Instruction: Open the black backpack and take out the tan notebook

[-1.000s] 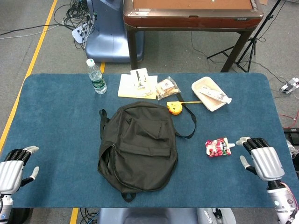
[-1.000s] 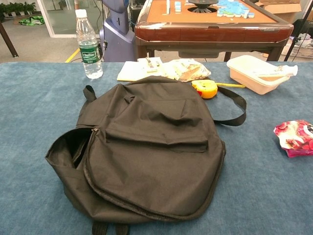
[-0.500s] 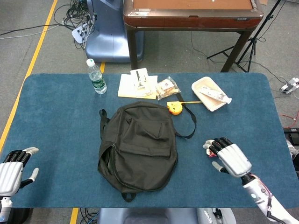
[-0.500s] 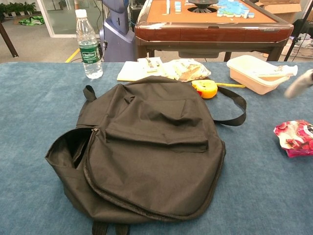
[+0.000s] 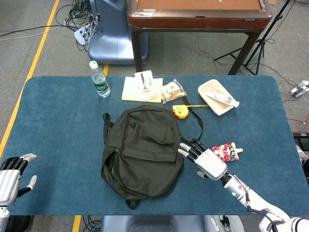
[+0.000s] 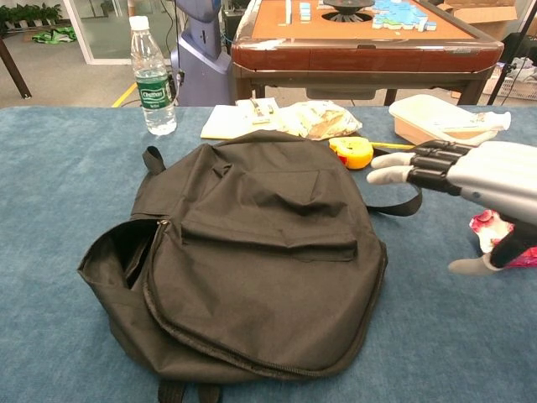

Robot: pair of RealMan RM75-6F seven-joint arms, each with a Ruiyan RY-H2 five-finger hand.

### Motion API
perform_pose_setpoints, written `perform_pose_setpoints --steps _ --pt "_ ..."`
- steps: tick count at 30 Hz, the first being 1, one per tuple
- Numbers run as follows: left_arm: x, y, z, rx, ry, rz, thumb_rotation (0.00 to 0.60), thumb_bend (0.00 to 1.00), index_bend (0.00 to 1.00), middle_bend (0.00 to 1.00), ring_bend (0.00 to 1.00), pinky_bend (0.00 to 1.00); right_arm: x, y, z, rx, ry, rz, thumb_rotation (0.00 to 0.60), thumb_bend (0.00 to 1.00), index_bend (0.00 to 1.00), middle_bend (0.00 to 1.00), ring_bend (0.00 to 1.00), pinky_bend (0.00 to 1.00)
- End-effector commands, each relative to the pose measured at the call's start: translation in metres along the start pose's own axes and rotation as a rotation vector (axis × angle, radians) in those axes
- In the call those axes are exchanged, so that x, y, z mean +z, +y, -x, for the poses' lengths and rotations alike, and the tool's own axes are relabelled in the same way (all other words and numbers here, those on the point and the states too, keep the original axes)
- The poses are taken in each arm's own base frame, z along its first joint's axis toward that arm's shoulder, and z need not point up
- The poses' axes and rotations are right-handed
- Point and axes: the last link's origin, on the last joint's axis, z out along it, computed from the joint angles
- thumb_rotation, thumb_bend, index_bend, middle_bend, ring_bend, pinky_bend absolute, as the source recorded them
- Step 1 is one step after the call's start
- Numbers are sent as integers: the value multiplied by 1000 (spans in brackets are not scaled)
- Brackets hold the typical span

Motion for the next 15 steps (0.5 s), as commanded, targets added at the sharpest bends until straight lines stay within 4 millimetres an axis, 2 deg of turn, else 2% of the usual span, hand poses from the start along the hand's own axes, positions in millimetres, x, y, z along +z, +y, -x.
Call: perform_pose_setpoints --steps 1,15 --pt "0 0 0 -1 -1 1 600 323 247 237 205 148 14 -4 10 -16 -20 -32 600 0 0 0 0 0" --pt "0 -3 3 -13 -11 -4 600 323 247 237 206 148 53 -21 34 -50 -7 -118 600 0 0 0 0 0"
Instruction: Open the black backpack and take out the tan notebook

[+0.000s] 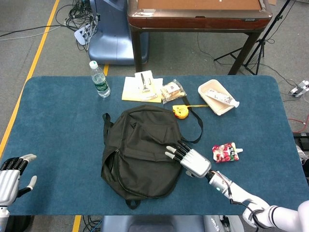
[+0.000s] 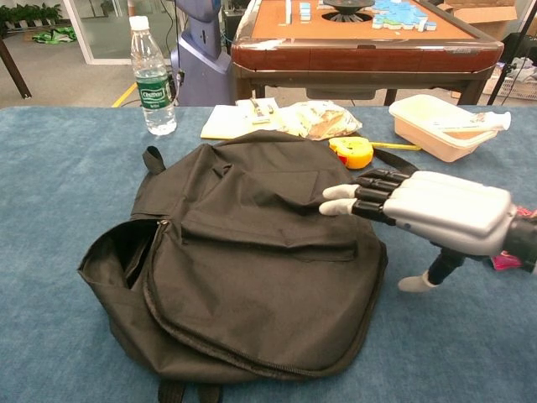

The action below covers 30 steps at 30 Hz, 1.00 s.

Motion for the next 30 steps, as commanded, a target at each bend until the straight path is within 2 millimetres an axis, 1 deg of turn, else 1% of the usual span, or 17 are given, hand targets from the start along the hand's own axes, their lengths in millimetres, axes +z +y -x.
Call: perform_pose_setpoints --steps 1,8,18,23,30 --pt "0 -1 1 -2 -3 -2 600 323 247 237 206 148 9 -6 4 -7 10 -29 600 0 0 0 0 0" --pt "-2 -3 1 -19 -13 0 600 323 247 237 206 148 23 -19 11 -3 35 -82 600 0 0 0 0 0" --pt "-4 -4 2 -25 -15 0 600 323 247 237 209 148 34 -38 18 11 65 -150 600 0 0 0 0 0" --pt "-6 -5 1 -26 -11 0 600 323 247 237 209 148 34 -46 12 39 112 -182 600 0 0 0 0 0" --pt "-6 -6 0 -26 -11 1 600 323 247 237 209 148 35 -45 3 59 149 -176 600 0 0 0 0 0"
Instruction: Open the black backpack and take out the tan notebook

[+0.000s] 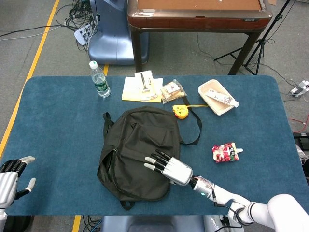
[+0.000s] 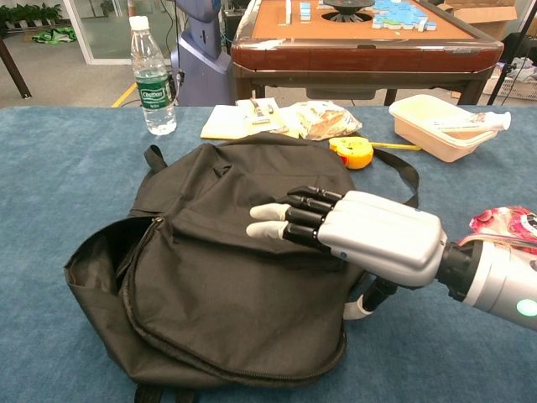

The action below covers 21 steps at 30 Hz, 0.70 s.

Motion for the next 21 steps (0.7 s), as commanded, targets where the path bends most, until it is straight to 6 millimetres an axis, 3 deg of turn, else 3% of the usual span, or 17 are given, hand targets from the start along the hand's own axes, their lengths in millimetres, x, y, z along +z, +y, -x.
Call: perform_pose_setpoints --steps 1,11,16,21 --pt "0 0 0 -1 -1 0 600 323 247 237 209 148 1 2 -5 7 12 8 600 0 0 0 0 0" --pt "0 0 0 2 -3 1 600 323 247 237 209 148 3 7 -15 30 24 36 600 58 6 1 0 0" --pt "0 2 1 3 -8 3 600 323 247 237 209 148 6 6 -13 50 10 34 600 134 104 50 0 0" --pt "0 2 -1 7 -5 4 600 323 247 237 209 148 11 2 -16 71 16 20 600 302 243 139 0 0"
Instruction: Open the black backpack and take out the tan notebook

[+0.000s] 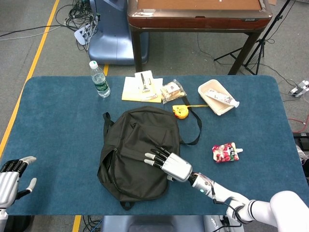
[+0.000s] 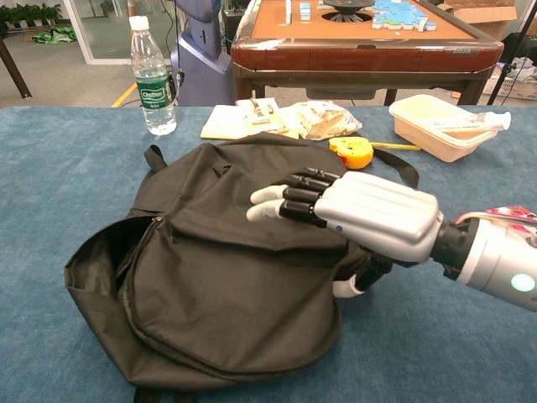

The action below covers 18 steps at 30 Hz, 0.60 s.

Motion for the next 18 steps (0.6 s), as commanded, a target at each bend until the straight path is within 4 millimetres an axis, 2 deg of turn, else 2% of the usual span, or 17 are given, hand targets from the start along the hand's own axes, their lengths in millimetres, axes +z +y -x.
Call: perform_pose_setpoints --steps 1,9,13,18 --pt "0 0 -1 2 2 -1 600 323 247 237 209 148 2 -1 -3 13 8 -1 600 325 254 152 0 0" --pt "-1 1 0 4 -6 -3 600 322 247 237 209 148 2 -1 -9 36 -8 -4 600 357 266 188 0 0" --pt "0 2 1 4 -9 0 600 323 247 237 209 148 3 -2 -7 40 -25 -7 600 386 370 221 6 0" --pt "2 1 -1 8 -10 3 600 323 247 237 209 148 4 -3 -1 42 -112 -19 600 535 494 295 43 0"
